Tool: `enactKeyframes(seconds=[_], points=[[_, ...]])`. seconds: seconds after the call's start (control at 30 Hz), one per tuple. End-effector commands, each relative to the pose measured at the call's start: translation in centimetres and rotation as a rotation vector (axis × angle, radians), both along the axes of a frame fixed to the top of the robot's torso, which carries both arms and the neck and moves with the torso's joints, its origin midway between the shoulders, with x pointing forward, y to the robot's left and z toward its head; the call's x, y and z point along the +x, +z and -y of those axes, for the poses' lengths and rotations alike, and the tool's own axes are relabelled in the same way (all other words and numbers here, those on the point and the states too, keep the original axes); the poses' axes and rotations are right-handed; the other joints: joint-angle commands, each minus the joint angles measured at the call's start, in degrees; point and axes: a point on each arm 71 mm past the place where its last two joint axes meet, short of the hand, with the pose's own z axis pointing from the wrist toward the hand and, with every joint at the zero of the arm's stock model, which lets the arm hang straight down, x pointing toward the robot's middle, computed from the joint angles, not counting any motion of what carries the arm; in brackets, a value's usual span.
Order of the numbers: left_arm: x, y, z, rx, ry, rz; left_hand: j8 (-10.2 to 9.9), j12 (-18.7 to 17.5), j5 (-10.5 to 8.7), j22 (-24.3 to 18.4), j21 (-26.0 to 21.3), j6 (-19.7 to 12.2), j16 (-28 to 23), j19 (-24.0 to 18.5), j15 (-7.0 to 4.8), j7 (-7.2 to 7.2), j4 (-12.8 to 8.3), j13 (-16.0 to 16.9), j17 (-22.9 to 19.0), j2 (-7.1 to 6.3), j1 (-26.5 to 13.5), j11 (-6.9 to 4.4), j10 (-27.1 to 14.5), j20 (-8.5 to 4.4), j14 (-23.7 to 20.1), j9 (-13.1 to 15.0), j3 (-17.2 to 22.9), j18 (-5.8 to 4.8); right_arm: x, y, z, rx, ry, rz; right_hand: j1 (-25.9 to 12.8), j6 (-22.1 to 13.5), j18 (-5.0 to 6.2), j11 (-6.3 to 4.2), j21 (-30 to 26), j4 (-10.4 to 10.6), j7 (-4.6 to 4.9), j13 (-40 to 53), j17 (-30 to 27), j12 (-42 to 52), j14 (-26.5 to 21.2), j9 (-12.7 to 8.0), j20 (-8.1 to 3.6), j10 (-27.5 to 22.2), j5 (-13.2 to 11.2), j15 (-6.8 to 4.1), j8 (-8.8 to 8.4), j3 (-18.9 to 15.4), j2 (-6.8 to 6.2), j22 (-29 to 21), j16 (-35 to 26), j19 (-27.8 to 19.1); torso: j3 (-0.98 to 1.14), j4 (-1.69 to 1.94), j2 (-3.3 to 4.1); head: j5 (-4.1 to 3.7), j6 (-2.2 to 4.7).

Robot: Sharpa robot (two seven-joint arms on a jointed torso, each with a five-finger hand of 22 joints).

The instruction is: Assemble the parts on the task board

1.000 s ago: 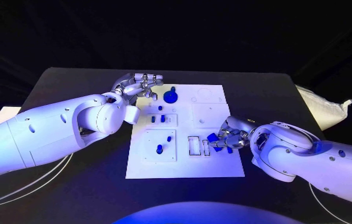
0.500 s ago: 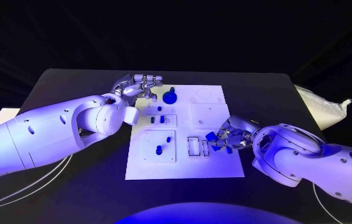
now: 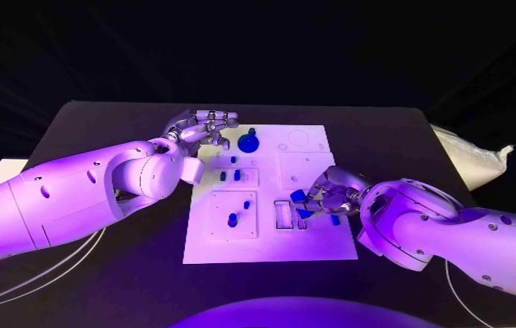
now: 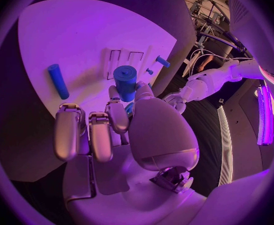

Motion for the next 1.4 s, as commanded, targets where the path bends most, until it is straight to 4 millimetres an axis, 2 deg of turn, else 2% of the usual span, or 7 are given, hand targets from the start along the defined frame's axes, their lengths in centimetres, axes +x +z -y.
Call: enactKeyframes(seconds=[0.03, 0.6, 0.8, 1.03, 1.17, 1.27, 1.4], points=[[-0.1, 0.1, 0.3, -0.013, -0.019, 0.001, 0.4, 0.2, -0.17, -0.1, -0.2, -0.4, -0.2, -0.1, -0.14, -0.17, -0.2, 0.1, -0.1, 0.16, -0.2, -0.01, -0.5, 0.35, -0.4, 0.0, 0.0, 1.05, -0.3, -0.5, -0.6, 0.004, 0.018, -0.052, 0.9, 2.1, -0.41, -3.73, 0.4, 0.4, -1.62, 7.8, 9.8, 11.8, 5.1, 0.3, -0.54, 4.6, 0.2, -0.75, 0.14, -0.1, 1.93, 0.1, 0.4, 0.0, 0.02, 0.03, 0.01, 0.1, -0.15], [-0.1, 0.1, 0.3, -0.013, -0.021, -0.001, 0.4, 0.3, -0.15, -0.1, -0.2, -0.4, -0.2, -0.1, -0.15, -0.18, -0.3, 0.1, -0.1, 0.22, -0.2, -0.02, -0.5, 0.34, -0.4, 0.0, 0.0, 1.05, -0.4, -1.6, -2.3, -0.004, 0.057, -0.09, -3.4, 3.3, -0.4, -4.06, 0.3, 0.6, -2.0, 7.5, 9.6, 11.2, 5.1, 1.9, -0.86, 4.5, -0.2, -1.05, 0.24, -1.5, 1.77, 0.0, 0.2, 0.0, 0.03, -0.05, 0.03, -0.14, -0.24], [-0.1, 0.1, 0.3, -0.013, -0.021, -0.001, 0.4, 0.3, -0.15, -0.1, -0.2, -0.4, -0.2, -0.1, -0.15, -0.18, -0.3, 0.1, -0.1, 0.22, -0.2, -0.02, -0.5, 0.34, -0.4, 0.0, 0.0, 1.05, -0.3, -1.6, -2.5, -0.001, 0.061, -0.076, -9.5, 3.4, -0.38, -4.25, 0.2, 0.5, -2.23, 7.7, 9.5, 11.0, 5.1, 3.8, -0.99, 4.6, -12.0, -1.16, 0.08, -5.5, 2.1, 0.0, 0.2, 0.0, 0.08, -0.06, 0.03, -0.09, -0.36], [-0.1, 0.0, 0.3, -0.013, -0.021, -0.002, 0.4, 0.3, -0.15, -0.1, -0.2, -0.4, -0.2, -0.1, -0.15, -0.18, -0.3, 0.1, -0.1, 0.22, -0.2, -0.02, -0.5, 0.34, -0.4, 0.0, 0.0, 1.05, -0.1, -1.5, -2.4, -0.006, 0.061, -0.055, -16.2, 3.2, -0.3, -4.2, -0.1, 0.8, -2.23, 7.3, 9.1, 10.0, 5.0, 5.7, -0.96, 4.3, -20.9, -1.18, -0.19, -8.9, 0.07, -0.4, -0.1, -0.2, 0.03, -0.06, -0.01, -0.09, -0.45], [-0.1, 0.0, 0.3, -0.012, -0.02, -0.003, 0.4, 0.3, -0.15, -0.1, -0.2, -0.4, -0.2, -0.1, -0.15, -0.18, -0.3, 0.1, -0.1, 0.22, -0.2, -0.02, -0.5, 0.34, -0.4, 0.0, 0.0, 1.05, -0.1, -1.5, -2.2, -0.013, 0.061, -0.046, -17.5, 3.3, -0.28, -4.24, -0.2, 0.7, -2.29, 7.1, 9.0, 9.6, 5.0, 6.2, -1.0, 4.1, -21.0, -1.23, -0.16, -8.5, -0.57, -0.5, -0.1, -0.3, 0.03, 0.01, 0.01, -0.09, -0.41], [-0.1, 0.0, 0.2, -0.012, -0.02, -0.003, 0.4, 0.3, -0.15, -0.1, -0.2, -0.4, -0.2, -0.1, -0.15, -0.18, -0.3, 0.1, -0.1, 0.22, -0.2, -0.02, -0.5, 0.34, -0.4, 0.0, 0.0, 1.05, -0.1, -1.5, -2.2, -0.017, 0.067, -0.043, -14.3, 3.2, -0.27, -4.26, -0.2, -0.1, -2.3, 7.2, 8.9, 9.6, 5.0, 6.8, -1.0, 4.1, -20.0, -1.23, -0.18, -6.9, 0.35, -0.5, -0.2, -0.3, 0.04, -0.03, -0.01, -0.06, -0.45], [-0.1, 0.0, 0.2, -0.012, -0.021, -0.003, 0.4, 0.3, -0.15, -0.1, -0.2, -0.4, -0.2, -0.1, -0.15, -0.18, -0.3, 0.1, -0.1, 0.22, -0.2, -0.02, -0.5, 0.34, -0.4, 0.0, 0.0, 1.05, -0.1, -1.4, -2.3, -0.022, 0.081, -0.038, -8.7, 3.2, -0.26, -4.34, -0.3, -2.6, -2.38, 7.3, 9.0, 9.5, 5.0, 7.7, -1.05, 4.2, -16.0, -1.31, -0.14, -5.6, 0.81, -0.6, -0.2, -0.3, 0.04, -0.06, 0.01, -0.03, -0.47]])
